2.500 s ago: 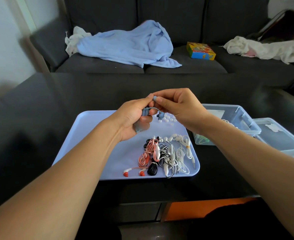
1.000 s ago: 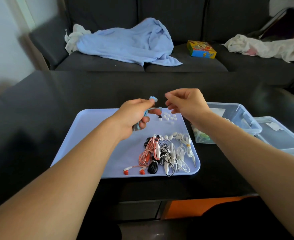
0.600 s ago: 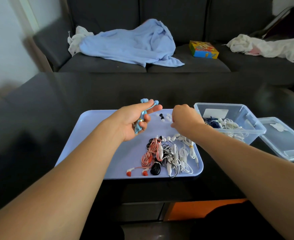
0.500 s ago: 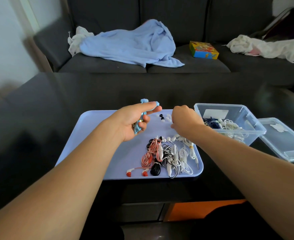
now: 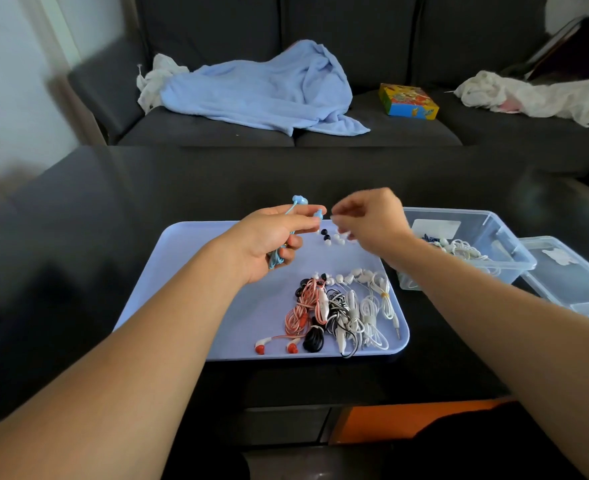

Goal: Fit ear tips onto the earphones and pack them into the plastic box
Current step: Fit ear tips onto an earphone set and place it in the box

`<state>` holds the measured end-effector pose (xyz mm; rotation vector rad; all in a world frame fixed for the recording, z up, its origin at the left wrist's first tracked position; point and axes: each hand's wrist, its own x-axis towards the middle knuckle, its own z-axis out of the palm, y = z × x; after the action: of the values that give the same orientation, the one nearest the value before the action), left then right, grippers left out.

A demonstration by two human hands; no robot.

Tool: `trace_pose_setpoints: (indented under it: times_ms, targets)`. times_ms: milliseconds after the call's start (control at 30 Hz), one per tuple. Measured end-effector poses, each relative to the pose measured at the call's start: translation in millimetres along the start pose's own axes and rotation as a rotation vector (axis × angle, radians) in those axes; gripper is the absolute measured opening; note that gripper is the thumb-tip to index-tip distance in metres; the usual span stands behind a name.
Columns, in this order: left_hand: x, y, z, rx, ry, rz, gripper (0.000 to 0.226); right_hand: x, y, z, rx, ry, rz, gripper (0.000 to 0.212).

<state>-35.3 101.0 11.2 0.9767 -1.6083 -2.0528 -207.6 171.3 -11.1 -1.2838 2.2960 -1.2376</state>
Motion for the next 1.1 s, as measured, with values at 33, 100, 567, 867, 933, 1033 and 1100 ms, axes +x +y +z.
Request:
trace_pose_setpoints:
  times_ms: [33, 100, 567, 867, 933, 1033, 1100]
  targets:
    - [0.5, 0.5, -0.1, 0.002, 0.010, 0.001, 0.018, -2.9, -8.6, -6.2, 0.307, -0.028, 0.076, 0.009]
    - [1.2, 1.1, -0.2, 0.007, 0.027, 0.003, 0.016, -10.5, -18.7, -15.6, 0.704, -0.095, 0.172, 0.013]
    - [1.2, 1.3, 5.4, -0.035, 0.029, 0.020, 0.014, -22.5, -18.3, -22.2, 0.902, -0.153, 0.260, 0.016]
    - [4.6, 0.0, 5.0, -0.069, 0.020, 0.019, 0.015, -21.8, -21.1, -16.0, 0.954, -0.201, 0.274, 0.010]
    - [5.0, -0.7, 5.1, -0.067, 0.025, 0.021, 0.013, -22.6, -21.3, -14.0, 0.979, -0.210, 0.288, 0.012]
    - [6.1, -1.4, 7.1, -0.070, 0.045, 0.018, 0.014, -24.0, -22.3, -10.3, 0.975, -0.209, 0.319, 0.014]
    - [6.4, -1.1, 8.1, -0.065, 0.069, 0.022, 0.018, -24.3, -23.5, -8.9, 0.963, -0.190, 0.341, 0.013]
